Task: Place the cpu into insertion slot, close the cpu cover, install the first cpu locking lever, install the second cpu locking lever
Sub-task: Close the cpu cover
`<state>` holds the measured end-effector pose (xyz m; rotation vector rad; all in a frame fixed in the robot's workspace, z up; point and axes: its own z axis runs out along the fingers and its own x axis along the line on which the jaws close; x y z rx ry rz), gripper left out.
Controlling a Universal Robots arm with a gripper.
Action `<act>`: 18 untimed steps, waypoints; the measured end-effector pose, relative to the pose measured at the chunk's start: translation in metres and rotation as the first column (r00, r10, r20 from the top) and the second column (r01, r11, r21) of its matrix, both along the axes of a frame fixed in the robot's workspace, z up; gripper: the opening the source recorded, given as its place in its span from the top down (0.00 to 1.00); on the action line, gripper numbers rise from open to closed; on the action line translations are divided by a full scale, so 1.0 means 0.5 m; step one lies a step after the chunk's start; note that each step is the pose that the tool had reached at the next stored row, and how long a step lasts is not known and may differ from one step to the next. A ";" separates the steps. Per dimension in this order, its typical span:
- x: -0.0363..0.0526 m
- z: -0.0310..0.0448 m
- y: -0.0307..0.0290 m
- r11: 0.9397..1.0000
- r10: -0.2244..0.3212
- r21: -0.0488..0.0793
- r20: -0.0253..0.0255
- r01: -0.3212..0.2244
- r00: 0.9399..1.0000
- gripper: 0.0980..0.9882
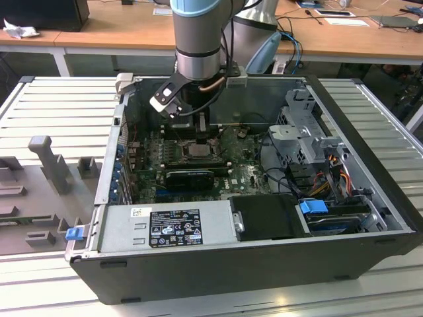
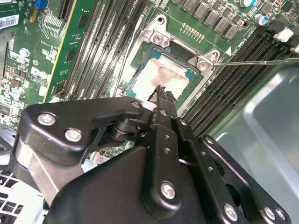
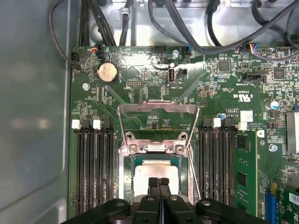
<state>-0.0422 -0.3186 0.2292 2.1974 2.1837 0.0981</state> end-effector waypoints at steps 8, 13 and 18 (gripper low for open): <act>0.007 0.009 -0.001 1.000 0.000 0.004 -0.004 0.000 1.000 0.99; 0.011 0.011 -0.002 1.000 0.000 0.016 -0.008 0.000 1.000 0.99; 0.011 0.030 -0.002 1.000 0.000 0.016 -0.008 0.000 1.000 0.99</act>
